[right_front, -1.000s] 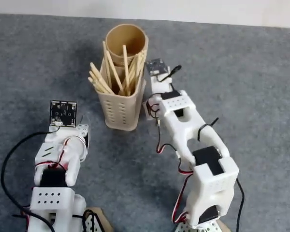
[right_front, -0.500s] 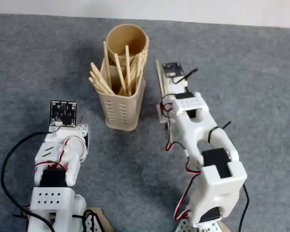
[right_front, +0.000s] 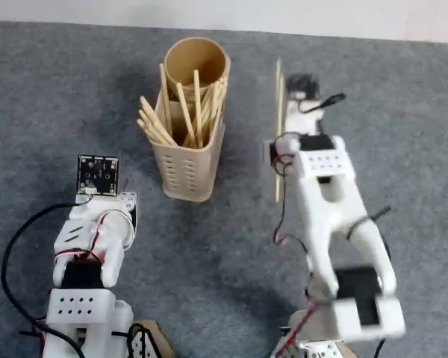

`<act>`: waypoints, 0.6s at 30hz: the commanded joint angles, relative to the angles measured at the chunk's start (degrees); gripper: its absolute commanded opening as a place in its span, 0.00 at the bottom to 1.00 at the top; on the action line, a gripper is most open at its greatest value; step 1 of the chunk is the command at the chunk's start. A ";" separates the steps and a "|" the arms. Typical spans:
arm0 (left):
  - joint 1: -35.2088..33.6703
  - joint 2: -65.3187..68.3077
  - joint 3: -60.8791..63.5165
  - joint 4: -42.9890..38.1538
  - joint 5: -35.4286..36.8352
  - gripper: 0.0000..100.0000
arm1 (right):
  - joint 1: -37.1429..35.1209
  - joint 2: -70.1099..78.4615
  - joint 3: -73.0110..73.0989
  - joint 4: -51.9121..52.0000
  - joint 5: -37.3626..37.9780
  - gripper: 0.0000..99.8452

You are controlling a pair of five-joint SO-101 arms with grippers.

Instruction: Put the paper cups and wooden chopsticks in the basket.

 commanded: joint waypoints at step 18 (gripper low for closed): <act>0.75 -0.13 -0.31 -0.97 0.44 0.14 | -28.88 -24.13 3.47 -46.64 17.93 0.00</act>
